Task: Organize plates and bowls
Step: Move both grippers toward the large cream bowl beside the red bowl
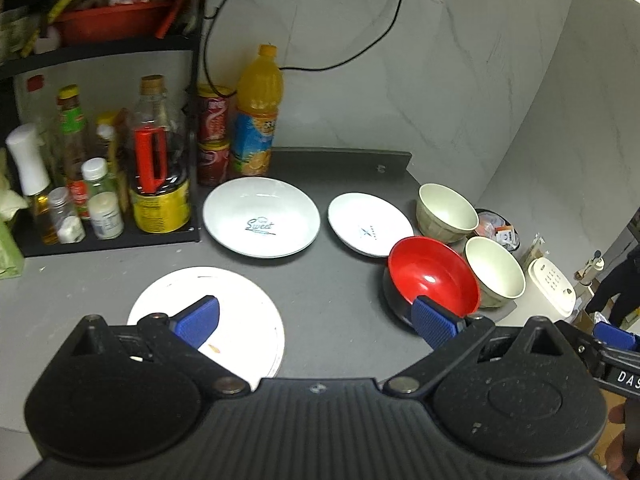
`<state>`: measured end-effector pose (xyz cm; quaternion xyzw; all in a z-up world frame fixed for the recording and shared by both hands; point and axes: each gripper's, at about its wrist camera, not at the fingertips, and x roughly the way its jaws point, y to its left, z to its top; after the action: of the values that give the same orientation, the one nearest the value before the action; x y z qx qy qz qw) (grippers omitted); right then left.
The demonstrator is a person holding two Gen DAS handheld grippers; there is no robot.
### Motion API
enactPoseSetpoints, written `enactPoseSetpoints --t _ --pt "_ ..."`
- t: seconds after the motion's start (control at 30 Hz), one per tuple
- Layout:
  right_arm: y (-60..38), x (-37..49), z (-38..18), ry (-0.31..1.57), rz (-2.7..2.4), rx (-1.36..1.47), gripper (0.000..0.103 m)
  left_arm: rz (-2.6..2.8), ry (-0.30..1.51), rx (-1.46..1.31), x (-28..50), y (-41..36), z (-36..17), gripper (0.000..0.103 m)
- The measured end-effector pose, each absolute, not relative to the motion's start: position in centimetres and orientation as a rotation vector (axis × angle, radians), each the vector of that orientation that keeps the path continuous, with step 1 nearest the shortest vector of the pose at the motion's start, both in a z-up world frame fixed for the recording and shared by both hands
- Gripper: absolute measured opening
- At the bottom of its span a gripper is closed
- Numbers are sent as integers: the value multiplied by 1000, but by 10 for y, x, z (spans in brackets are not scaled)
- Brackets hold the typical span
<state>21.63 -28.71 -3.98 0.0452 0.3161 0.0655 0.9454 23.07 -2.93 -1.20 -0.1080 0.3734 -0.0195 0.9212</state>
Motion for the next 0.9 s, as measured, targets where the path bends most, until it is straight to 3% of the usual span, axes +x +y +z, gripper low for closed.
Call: enactPoseSetpoints --t 0.9 --pt "-364 311 -60 724 78 169 103 -98 891 -177 330 -126 -23 101"
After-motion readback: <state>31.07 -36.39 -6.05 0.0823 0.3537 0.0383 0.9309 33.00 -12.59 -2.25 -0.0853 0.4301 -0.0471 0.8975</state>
